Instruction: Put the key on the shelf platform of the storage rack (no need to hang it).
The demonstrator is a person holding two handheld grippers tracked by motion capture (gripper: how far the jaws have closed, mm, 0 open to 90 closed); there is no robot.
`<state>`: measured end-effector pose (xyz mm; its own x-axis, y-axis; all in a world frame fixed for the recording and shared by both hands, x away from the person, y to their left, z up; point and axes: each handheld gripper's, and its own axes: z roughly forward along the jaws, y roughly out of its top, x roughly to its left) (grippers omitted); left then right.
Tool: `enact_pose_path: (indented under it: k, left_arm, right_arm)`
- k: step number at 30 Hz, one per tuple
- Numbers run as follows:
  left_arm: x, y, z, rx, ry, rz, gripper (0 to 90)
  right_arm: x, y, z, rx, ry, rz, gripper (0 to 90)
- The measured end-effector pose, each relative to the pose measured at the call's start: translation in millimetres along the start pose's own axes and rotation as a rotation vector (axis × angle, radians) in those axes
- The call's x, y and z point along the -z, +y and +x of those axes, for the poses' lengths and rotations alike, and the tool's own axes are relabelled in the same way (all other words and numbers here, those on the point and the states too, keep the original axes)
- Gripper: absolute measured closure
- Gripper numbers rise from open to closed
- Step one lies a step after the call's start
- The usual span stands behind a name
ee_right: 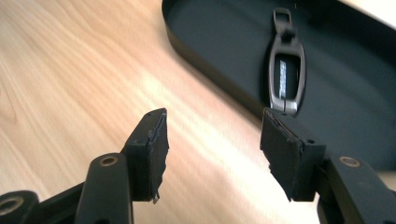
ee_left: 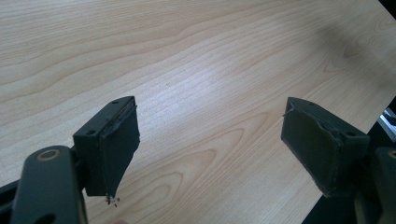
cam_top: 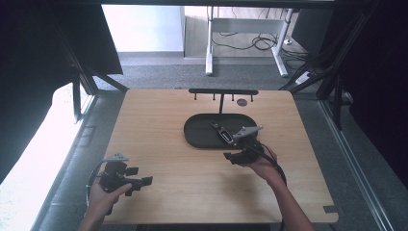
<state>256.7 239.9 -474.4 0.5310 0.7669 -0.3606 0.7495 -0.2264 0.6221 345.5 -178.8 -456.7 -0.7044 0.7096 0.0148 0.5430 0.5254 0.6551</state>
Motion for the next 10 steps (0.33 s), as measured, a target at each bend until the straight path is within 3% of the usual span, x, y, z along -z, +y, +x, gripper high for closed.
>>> enact_pose_path:
  k: [3,10]
  left_arm:
    - [0.1,-0.1,1.5,0.006,0.007,0.001,19.5]
    - [-2.7,0.9,0.6,0.008,0.011,0.009,19.6]
  right_arm:
    - [6.5,-21.2,2.5,-0.006,-0.006,-0.014,42.0]
    - [7.6,-31.3,3.4,0.004,-0.006,-0.014,41.4]
